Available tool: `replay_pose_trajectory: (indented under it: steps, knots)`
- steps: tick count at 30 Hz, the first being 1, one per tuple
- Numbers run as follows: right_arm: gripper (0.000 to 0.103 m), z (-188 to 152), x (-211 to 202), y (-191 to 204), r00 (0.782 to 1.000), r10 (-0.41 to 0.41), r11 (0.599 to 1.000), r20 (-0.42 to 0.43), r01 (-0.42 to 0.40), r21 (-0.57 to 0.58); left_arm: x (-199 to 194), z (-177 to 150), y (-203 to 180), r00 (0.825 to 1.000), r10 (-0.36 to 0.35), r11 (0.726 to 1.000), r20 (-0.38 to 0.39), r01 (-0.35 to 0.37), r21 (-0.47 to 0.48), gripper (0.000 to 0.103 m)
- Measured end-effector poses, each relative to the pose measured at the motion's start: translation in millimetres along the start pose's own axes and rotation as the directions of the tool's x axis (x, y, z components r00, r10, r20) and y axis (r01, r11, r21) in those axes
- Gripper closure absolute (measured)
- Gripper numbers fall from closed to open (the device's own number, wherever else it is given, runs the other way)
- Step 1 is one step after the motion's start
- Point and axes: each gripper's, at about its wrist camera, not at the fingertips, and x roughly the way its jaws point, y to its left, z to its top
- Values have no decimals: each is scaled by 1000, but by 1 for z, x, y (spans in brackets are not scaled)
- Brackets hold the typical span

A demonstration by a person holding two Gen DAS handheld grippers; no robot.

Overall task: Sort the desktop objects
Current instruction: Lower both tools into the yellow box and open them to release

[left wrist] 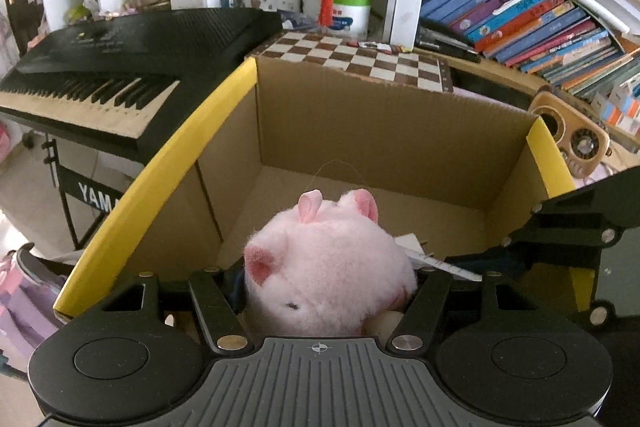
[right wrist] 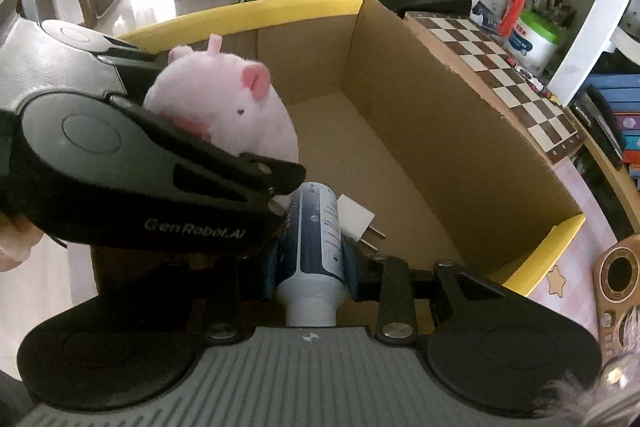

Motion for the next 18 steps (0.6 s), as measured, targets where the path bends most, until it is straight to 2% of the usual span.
replay_pose_trajectory:
  steps: [4, 7, 9, 13, 18]
  knots:
    - [72, 0, 1, 1, 1000, -7, 1000, -12, 7, -9, -3, -3, -3, 1000, 9, 1000, 11, -9, 24, 33]
    - [70, 0, 0, 1, 1000, -18, 1000, 11, 18, 4, -13, -2, -4, 998, -1, 1000, 63, 1, 11, 30]
    - [57, -1, -6, 0, 998, -37, 999, 47, 36, 26, -23, -1, -4, 994, -8, 1000, 106, 7, 11, 24]
    - [55, -5, -27, 2, 990, -85, 993, 116, 75, 95, -50, -1, -6, 978, 3, 1000, 207, -6, 11, 21]
    - [53, -17, -62, 6, 968, -148, 977, 202, 111, 184, -81, -4, -6, 956, -25, 1000, 291, 25, 5, 19]
